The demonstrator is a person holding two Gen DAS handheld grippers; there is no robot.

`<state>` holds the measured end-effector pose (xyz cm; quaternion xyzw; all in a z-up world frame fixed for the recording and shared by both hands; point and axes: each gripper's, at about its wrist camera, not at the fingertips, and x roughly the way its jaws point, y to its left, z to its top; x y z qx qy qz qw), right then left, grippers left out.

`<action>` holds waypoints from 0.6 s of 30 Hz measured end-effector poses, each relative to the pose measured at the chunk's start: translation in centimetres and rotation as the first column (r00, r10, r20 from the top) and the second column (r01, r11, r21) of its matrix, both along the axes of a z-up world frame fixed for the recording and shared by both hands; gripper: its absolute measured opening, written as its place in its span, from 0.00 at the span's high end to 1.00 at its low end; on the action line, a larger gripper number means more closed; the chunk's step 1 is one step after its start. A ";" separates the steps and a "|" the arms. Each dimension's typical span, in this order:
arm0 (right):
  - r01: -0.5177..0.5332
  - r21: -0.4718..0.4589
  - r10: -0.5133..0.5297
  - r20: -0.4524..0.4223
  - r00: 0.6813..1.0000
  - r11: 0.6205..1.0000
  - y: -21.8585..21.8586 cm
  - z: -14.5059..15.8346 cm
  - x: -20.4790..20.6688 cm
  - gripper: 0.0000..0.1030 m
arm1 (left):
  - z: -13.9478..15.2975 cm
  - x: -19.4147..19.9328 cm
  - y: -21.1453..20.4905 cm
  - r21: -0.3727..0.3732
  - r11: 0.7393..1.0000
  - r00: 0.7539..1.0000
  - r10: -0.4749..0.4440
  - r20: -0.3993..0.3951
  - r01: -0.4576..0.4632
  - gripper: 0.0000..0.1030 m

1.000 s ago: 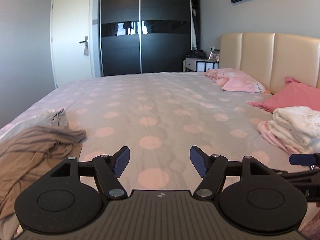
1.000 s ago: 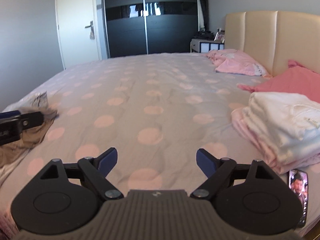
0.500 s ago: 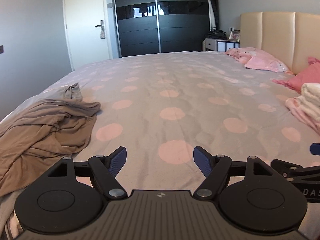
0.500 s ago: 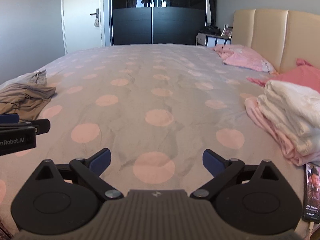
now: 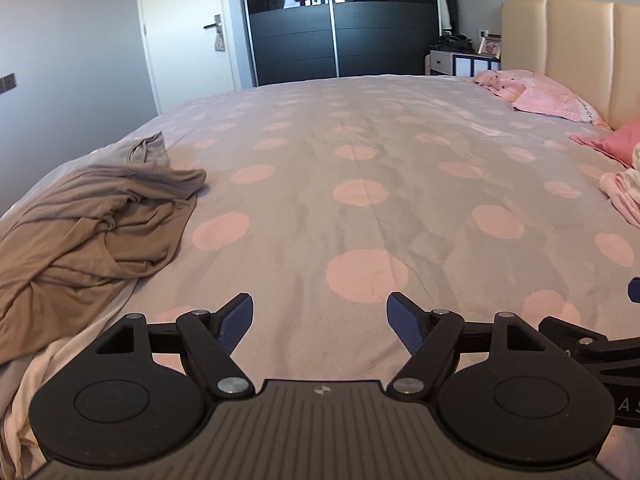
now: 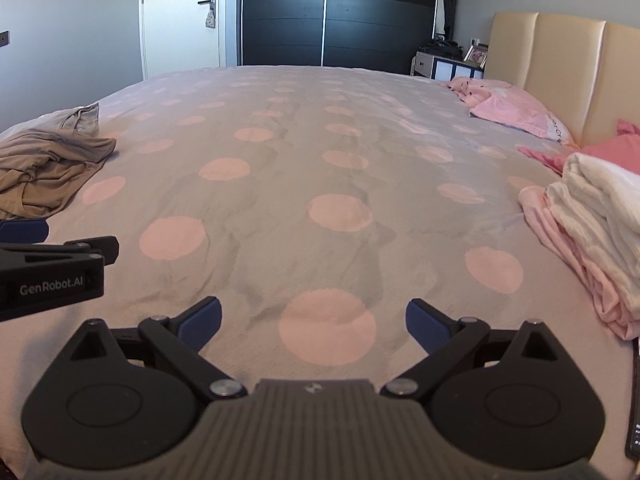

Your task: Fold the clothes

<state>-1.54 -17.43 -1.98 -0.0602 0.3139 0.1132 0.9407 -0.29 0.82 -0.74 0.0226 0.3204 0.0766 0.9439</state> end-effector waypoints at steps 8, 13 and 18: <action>0.006 0.011 -0.006 0.007 1.000 1.000 0.0 0.0 0.0 0.03 | 0.3 -0.1 -0.3 0.005 1.000 1.000 -0.005 -0.012 0.005 0.29; 0.015 0.018 -0.015 0.013 1.000 1.000 -0.2 0.2 -0.3 0.03 | 0.6 -0.3 -0.3 -0.022 1.000 1.000 -0.009 -0.025 0.009 0.29; 0.007 0.014 -0.008 0.018 1.000 1.000 -0.2 0.4 -0.6 0.03 | 0.6 -0.4 -0.2 -0.039 0.999 0.999 -0.006 -0.039 0.004 0.29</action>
